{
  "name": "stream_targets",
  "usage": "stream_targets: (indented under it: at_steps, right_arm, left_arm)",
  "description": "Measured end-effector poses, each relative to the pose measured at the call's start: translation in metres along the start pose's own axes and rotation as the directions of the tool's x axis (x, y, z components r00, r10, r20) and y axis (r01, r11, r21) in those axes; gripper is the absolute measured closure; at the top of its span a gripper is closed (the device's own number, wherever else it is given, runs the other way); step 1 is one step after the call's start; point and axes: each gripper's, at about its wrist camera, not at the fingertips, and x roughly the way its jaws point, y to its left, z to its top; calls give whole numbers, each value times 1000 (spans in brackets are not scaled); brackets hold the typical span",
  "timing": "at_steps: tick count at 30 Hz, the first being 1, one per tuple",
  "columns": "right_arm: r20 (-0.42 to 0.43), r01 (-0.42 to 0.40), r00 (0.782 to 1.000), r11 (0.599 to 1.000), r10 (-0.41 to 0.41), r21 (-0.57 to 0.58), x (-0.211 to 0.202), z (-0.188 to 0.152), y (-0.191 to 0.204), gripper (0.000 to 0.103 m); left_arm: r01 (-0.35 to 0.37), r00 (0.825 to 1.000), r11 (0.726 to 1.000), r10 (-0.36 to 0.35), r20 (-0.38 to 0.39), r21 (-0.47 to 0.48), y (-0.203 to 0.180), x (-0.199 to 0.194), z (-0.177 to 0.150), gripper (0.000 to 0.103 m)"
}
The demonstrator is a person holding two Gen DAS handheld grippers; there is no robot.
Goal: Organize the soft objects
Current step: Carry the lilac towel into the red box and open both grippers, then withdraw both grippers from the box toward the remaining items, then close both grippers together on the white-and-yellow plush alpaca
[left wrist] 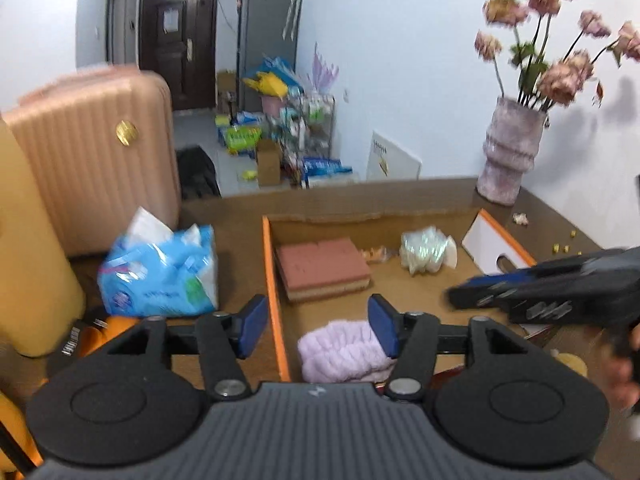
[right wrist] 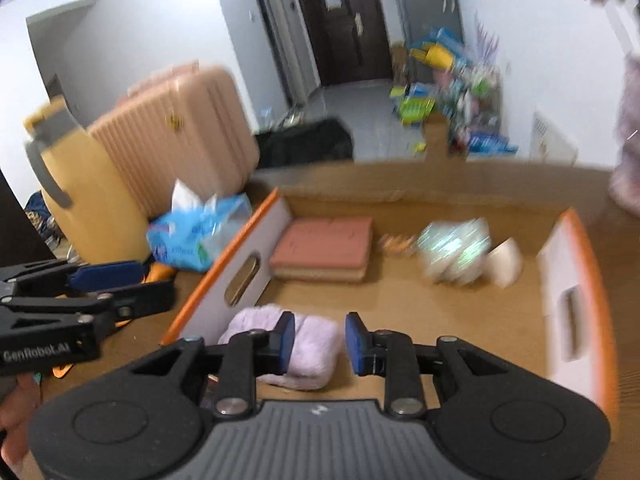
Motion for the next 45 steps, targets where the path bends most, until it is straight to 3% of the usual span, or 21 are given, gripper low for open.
stream_targets:
  at_steps: [4,10,17,21,24,31,40,43,45]
  right_arm:
    - [140,94,986,995,-87,-42,-74,-3,-12,51]
    - [297,162,946,983,-130,-88,-163,-55,-25,41]
    - [352,213,920,974,-173,-77,-208,-125,-25,35]
    - [366,211,914,975,-174,-63,-221,-161,-19,31]
    - [368,212,914,975,-173,-69,-228,-186,-13,26]
    - [334,207,928,973,-163,-100,-209,-220,-1,23]
    - [292,293,930,930,-223,-222,-131,-209,23,23]
    - [294,354,917,891,-270,-286,-100,-202,32,23]
    - [302,423,894,848,-332,-320,-83,-198,38,23]
  left_arm:
    - [-35,992,999,32,123,20,-8,-46,-11,22]
    - [-69,980,997,73,186,-30,-19,-98,-57,15]
    - [-61,966,997,73,248,-54,-32,-154,-111,7]
    - [-55,956,998,63,286,-37,-43,-182,-137,3]
    - [-60,959,996,75,274,-62,-47,-193,-157,3]
    - [-59,978,995,74,194,-80,-50,-177,-173,2]
    - [-51,987,997,60,150,-60,-57,-136,-168,2]
    - [-52,989,996,61,131,-70,-54,-121,-164,2]
    - [-59,989,995,70,127,-86,-51,-112,-161,2]
